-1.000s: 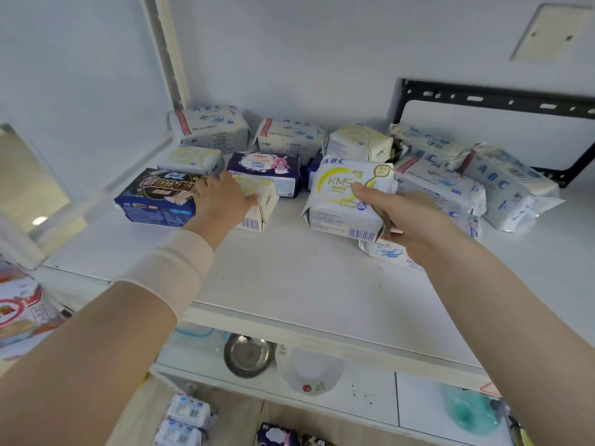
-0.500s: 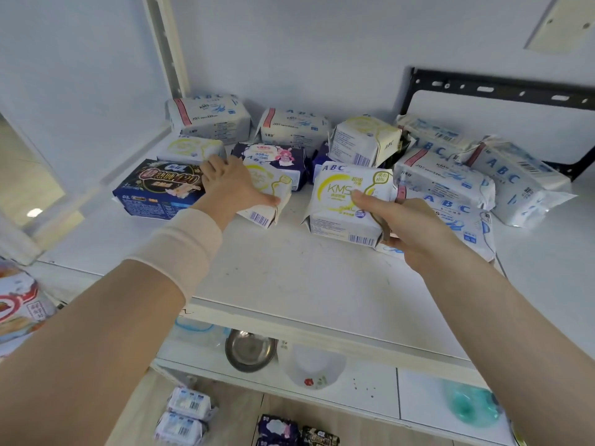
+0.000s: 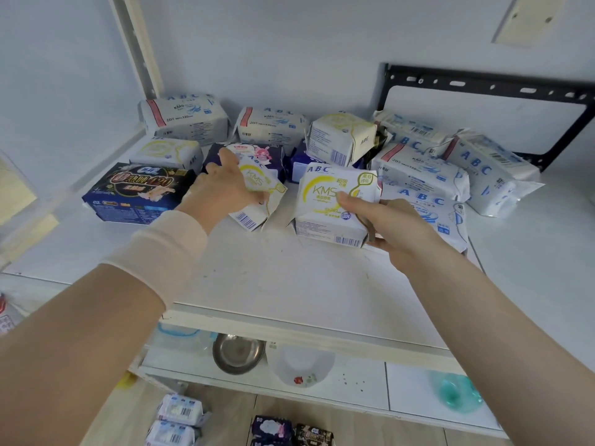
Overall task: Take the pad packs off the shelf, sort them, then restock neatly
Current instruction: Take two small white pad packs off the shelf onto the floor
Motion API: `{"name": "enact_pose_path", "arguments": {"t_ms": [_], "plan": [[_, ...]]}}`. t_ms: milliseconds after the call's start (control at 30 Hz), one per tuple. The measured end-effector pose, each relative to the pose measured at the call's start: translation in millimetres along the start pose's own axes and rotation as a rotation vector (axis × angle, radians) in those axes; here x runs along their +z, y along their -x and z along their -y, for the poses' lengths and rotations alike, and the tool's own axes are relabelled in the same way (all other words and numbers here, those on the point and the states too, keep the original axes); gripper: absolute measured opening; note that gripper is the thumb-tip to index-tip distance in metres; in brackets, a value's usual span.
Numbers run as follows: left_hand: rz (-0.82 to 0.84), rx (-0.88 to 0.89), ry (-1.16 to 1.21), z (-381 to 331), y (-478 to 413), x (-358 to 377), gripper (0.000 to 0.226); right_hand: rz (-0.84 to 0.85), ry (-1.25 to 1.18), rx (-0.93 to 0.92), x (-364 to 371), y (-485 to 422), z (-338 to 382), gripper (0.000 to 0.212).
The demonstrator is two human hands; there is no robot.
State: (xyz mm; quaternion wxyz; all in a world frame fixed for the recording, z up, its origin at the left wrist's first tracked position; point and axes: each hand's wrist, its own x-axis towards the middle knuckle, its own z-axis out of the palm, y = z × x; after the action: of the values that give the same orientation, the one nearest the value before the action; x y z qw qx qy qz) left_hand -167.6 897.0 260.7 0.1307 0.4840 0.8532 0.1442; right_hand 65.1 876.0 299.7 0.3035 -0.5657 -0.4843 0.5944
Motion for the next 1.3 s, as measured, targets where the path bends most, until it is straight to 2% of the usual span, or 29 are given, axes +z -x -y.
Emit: {"name": "enact_pose_path", "arguments": {"t_ms": [100,167,233,300,333,400,500,533,633,667,700,833,900,967,1033,1100,1233,1300], "plan": [[0.019,-0.004,0.145,4,3,-3,0.084,-0.007,0.001,-0.007,-3,1,0,0.037],[0.033,0.000,0.224,7,8,-8,0.090,-0.008,0.000,-0.012,-6,3,0,0.036],[0.050,-0.008,0.291,9,12,-13,0.105,-0.005,-0.002,-0.017,-8,6,-1,0.033],[0.112,-0.050,0.291,11,15,-19,0.115,0.003,-0.003,-0.019,-10,9,-1,0.031],[0.164,-0.073,0.267,14,13,-20,0.113,0.008,-0.004,-0.019,-11,11,-2,0.030],[0.275,-0.090,0.237,16,20,-28,0.093,0.014,-0.021,-0.021,-12,15,-4,0.026],[0.374,-0.117,0.286,23,26,-29,0.098,0.028,-0.042,-0.029,-16,21,-9,0.028],[0.378,-0.125,0.315,24,27,-27,0.089,0.037,-0.042,-0.027,-17,23,-12,0.029],[0.371,-0.111,0.477,28,40,-20,0.038,0.049,-0.057,-0.012,-22,30,-23,0.028],[0.371,-0.098,0.539,32,46,-18,0.030,0.049,-0.063,-0.010,-23,32,-27,0.027],[0.373,-0.081,0.597,37,51,-17,0.032,0.048,-0.071,-0.009,-25,34,-32,0.026],[0.375,-0.037,0.764,48,85,-16,0.091,0.051,-0.116,-0.021,-34,46,-52,0.025],[0.368,0.000,0.825,50,107,-13,0.106,0.055,-0.125,-0.030,-41,55,-61,0.026],[0.358,0.026,0.870,47,133,-11,0.097,0.074,-0.123,-0.032,-49,66,-71,0.032],[0.356,0.046,0.900,41,163,-5,0.074,0.103,-0.119,-0.042,-59,78,-81,0.032],[0.323,0.035,0.897,35,191,6,0.071,0.137,-0.101,-0.068,-73,92,-90,0.028],[0.294,0.015,0.909,14,248,37,0.065,0.205,-0.103,-0.102,-110,120,-120,0.044],[0.285,0.031,0.938,1,275,57,0.049,0.199,-0.087,-0.123,-128,136,-138,0.035]]}}
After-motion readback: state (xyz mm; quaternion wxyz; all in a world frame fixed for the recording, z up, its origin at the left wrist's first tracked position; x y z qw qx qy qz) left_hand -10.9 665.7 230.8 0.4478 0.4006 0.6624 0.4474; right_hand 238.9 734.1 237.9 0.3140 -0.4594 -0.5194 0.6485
